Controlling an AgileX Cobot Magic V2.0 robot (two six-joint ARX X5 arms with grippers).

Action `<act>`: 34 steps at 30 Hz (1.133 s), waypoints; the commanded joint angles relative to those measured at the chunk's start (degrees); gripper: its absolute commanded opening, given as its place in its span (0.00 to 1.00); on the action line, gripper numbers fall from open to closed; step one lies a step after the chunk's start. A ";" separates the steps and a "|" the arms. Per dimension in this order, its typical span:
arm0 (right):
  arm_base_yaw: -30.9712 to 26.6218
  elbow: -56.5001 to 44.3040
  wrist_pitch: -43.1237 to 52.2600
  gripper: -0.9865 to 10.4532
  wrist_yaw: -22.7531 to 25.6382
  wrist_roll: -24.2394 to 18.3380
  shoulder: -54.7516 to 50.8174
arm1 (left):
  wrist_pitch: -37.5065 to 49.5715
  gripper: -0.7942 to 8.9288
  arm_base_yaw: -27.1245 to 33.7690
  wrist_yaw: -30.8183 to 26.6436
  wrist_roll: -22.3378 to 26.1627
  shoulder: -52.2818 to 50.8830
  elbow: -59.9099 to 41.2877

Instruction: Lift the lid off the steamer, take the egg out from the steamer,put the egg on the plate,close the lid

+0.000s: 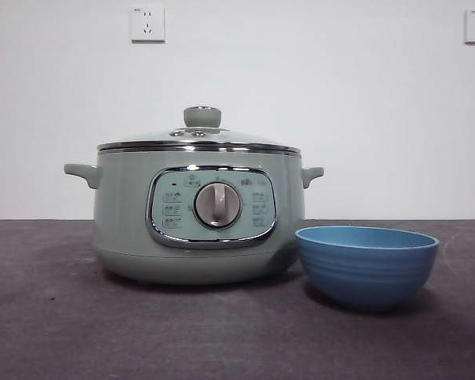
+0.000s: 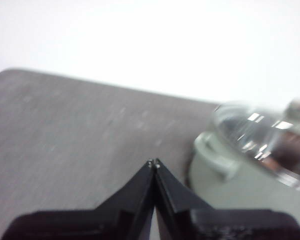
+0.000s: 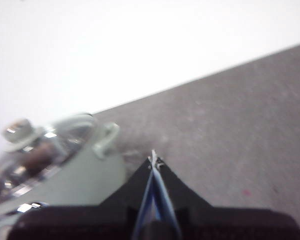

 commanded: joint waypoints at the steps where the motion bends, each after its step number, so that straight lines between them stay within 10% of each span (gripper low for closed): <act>1: 0.13 3.37 0.24 0.08 -2.14 0.76 2.38 | -0.28 0.07 0.15 1.33 -2.05 0.87 3.39; 8: 0.15 16.00 -5.42 0.08 -9.33 -3.50 13.75 | -7.93 0.07 0.15 6.27 -0.66 6.64 15.30; 21: 1.51 43.04 -31.54 0.08 -17.20 -24.44 35.87 | -22.27 0.07 0.13 21.75 8.33 23.41 34.23; 34: 3.65 49.05 -44.50 0.09 -22.99 -30.60 43.78 | -28.85 0.09 0.15 26.86 10.12 27.56 38.69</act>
